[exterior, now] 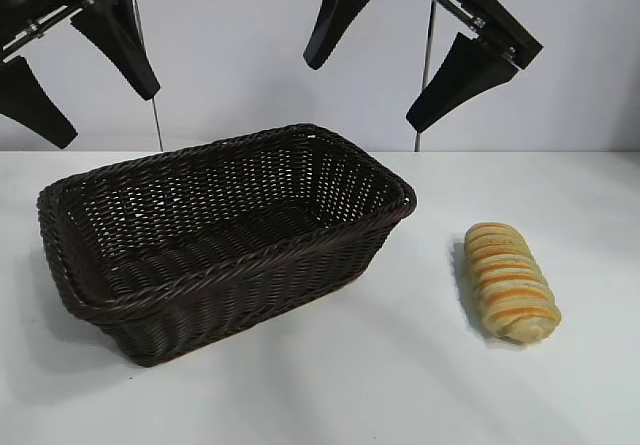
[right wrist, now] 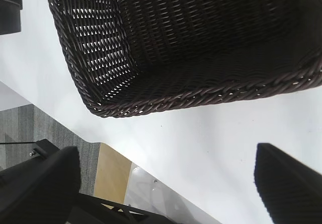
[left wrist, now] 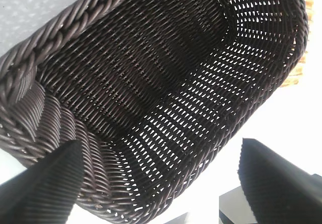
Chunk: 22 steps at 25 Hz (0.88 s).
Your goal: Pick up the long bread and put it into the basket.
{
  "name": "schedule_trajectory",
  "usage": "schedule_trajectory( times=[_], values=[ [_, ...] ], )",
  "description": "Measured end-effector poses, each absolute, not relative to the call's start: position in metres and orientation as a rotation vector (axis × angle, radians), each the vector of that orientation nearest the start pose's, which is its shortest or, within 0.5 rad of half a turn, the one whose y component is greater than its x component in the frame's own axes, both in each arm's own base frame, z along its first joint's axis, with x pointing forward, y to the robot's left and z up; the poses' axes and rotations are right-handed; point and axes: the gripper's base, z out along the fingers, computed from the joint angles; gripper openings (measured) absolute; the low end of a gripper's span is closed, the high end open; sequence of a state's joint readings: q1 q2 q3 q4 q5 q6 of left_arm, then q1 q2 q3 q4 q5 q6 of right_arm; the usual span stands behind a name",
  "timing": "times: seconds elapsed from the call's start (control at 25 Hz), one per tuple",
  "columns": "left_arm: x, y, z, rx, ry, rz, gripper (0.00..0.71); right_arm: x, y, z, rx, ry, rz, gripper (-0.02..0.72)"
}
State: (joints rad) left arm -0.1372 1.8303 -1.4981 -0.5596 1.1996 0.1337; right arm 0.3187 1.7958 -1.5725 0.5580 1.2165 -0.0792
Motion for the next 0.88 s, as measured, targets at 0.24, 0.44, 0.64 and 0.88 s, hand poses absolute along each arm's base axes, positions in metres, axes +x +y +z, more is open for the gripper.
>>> schedule_trajectory(
  times=[0.24,0.44,0.64,0.88],
  values=[
    [0.365,-0.095,0.269,0.131,2.891,-0.789,0.605,0.340,0.160,0.301,-0.371,2.855,0.835,0.650],
    [0.365,-0.095,0.269,0.129,2.895,-0.791,0.605,0.340,0.160,0.301,-0.371,2.855,0.835,0.650],
    [0.363,-0.095,0.271,0.102,2.923,-0.798,0.605,0.340,0.160,0.301,-0.371,2.855,0.835,0.650],
    [0.368,-0.078,0.317,-0.003,2.812,-0.709,0.605,0.340,0.160,0.301,-0.373,2.858,0.834,0.650]
  ],
)
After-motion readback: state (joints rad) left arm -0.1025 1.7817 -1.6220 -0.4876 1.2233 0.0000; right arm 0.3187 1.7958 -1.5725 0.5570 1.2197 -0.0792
